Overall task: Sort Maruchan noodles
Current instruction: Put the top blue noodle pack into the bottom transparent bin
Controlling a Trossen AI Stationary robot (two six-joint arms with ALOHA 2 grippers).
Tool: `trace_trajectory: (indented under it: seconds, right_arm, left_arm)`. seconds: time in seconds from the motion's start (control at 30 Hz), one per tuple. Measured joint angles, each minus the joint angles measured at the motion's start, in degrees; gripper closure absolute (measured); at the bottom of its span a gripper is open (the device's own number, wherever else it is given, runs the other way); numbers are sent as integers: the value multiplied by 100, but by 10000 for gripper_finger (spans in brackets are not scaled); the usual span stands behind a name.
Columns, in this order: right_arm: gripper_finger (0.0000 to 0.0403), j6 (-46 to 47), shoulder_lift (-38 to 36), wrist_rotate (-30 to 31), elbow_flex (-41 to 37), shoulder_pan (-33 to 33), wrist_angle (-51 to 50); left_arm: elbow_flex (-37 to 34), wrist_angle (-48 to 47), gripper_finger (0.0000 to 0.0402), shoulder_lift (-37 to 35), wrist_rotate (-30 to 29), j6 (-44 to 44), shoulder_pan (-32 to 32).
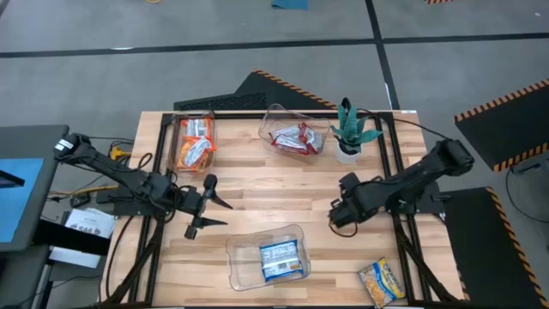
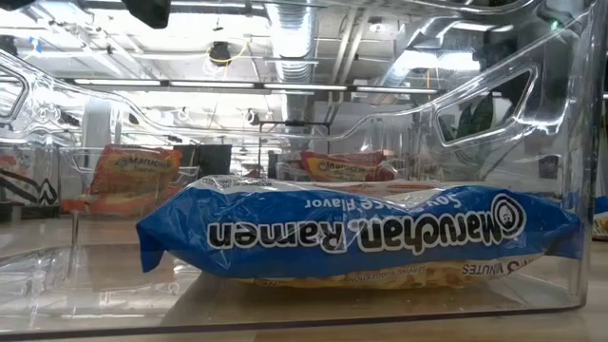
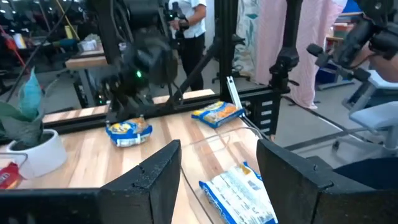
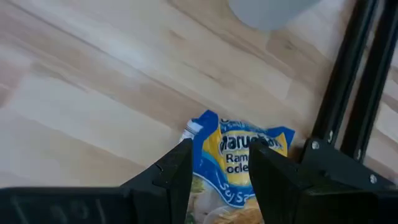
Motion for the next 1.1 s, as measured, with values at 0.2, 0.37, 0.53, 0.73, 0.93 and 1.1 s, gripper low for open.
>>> trace_trajectory:
  seconds: [0.2,0.37,0.53,0.73,0.93,1.1]
  right_arm:
    - [227,-251,604,-50,-26,-234,86]
    - [227,-255,628,-147,-353,-281,164]
    - [227,53,-88,-71,-1032,-278,723]
    - [227,147,-779,271,-1531,-366,1673]
    - [227,173,-668,274,-1533,-431,1783]
    - [227,176,-175,197,-1534,-438,1901]
  left_arm:
    - [0,57,205,-2,-5,26,-5]
    - [0,55,205,0,-5,4,-5]
    - [0,55,205,0,10,-4,-5]
    - [0,55,205,0,8,5,-5]
    - [0,54,205,0,5,31,-5]
    - [0,51,205,0,3,28,-5]
